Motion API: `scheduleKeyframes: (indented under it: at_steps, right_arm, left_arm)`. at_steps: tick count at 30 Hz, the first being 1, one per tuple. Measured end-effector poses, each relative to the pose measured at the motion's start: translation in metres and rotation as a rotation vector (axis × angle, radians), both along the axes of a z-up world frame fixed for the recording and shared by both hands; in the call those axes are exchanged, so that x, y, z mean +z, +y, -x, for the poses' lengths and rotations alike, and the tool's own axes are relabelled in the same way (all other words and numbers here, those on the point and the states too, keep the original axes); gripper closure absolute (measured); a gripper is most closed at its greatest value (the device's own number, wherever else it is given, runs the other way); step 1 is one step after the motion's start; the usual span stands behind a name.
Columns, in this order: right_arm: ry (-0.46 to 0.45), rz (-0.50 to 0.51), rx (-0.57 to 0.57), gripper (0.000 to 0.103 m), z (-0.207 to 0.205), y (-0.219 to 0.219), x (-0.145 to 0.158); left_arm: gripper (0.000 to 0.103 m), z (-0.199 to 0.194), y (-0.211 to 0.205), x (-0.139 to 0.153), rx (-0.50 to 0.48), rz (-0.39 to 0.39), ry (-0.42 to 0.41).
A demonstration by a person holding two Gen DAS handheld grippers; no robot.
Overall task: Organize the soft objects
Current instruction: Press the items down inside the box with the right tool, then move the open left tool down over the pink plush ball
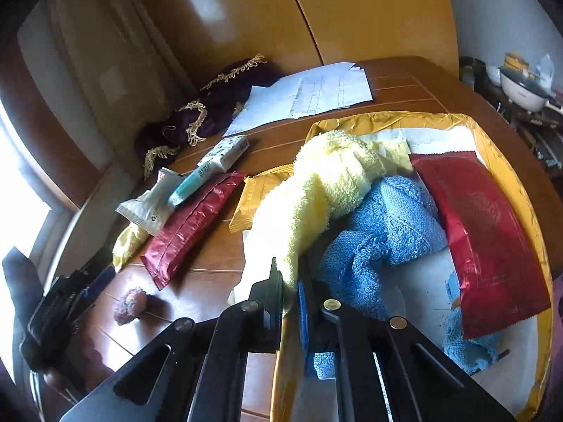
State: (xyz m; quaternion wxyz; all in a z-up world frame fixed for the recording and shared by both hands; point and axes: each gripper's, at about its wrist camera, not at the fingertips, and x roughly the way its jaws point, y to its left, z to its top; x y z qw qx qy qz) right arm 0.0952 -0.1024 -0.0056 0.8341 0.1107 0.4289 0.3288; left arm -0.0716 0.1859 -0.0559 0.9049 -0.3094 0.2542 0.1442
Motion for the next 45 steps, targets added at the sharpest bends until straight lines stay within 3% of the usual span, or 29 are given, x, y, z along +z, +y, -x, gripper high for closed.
scheduleKeyframes:
  at_steps: [6,8,9,11,12,14,16,17,21,26,30,33,36,39,44,45]
  right_arm:
    - [-0.069,0.018,-0.125,0.099,0.006,-0.039,0.021]
    - [-0.076,0.073,-0.184,0.098,-0.002,-0.046,0.018]
    - [-0.066,0.128,-0.194,0.092,-0.009,-0.043,0.011]
    - [-0.016,0.23,-0.161,0.09,-0.02,-0.034,-0.005]
    - [-0.008,0.219,-0.157,0.09,-0.019,-0.034,-0.008]
    - [-0.04,0.184,-0.195,0.073,-0.01,-0.039,0.001]
    - [-0.113,0.157,-0.241,0.036,0.004,-0.043,0.019]
    - [-0.153,0.141,-0.259,0.031,0.012,-0.043,0.03]
    - [-0.259,0.104,-0.163,0.029,0.032,-0.016,0.061]
    - [-0.241,0.018,0.074,0.029,0.021,0.047,0.066]
    - [-0.126,0.044,0.056,0.029,-0.006,0.079,0.037]
    - [-0.097,0.078,0.047,0.029,-0.014,0.082,0.021]
    - [-0.086,0.024,0.033,0.029,-0.018,0.07,0.022]
    - [-0.018,-0.013,0.031,0.029,-0.026,0.064,0.015]
    - [-0.011,-0.015,0.028,0.029,-0.027,0.06,0.015]
    - [-0.013,0.003,0.023,0.029,-0.026,0.061,0.018]
  left_arm:
    - [0.03,-0.003,-0.006,0.0,-0.015,-0.029,0.021]
    - [0.03,-0.004,-0.008,0.0,-0.021,-0.04,0.026]
    - [0.03,-0.004,-0.01,0.0,-0.023,-0.05,0.03]
    - [0.03,-0.007,-0.014,-0.001,-0.032,-0.069,0.047]
    - [0.03,-0.008,-0.016,-0.002,-0.042,-0.078,0.053]
    - [0.03,-0.01,-0.02,-0.003,-0.061,-0.092,0.063]
    - [0.03,-0.014,-0.024,-0.004,-0.077,-0.106,0.083]
    - [0.03,-0.015,-0.025,-0.005,-0.086,-0.109,0.09]
    - [0.03,-0.017,-0.029,-0.007,-0.098,-0.126,0.109]
    - [0.03,-0.019,-0.028,-0.011,-0.098,-0.117,0.134]
    - [0.03,-0.021,-0.028,-0.014,-0.098,-0.122,0.154]
    - [0.03,-0.023,-0.032,-0.015,-0.108,-0.138,0.168]
    - [0.03,-0.025,-0.037,-0.016,-0.117,-0.161,0.176]
    - [0.03,-0.026,-0.04,-0.017,-0.129,-0.172,0.186]
    - [0.045,-0.029,-0.043,-0.019,-0.137,-0.189,0.208]
    - [0.055,-0.03,-0.045,-0.019,-0.138,-0.196,0.218]
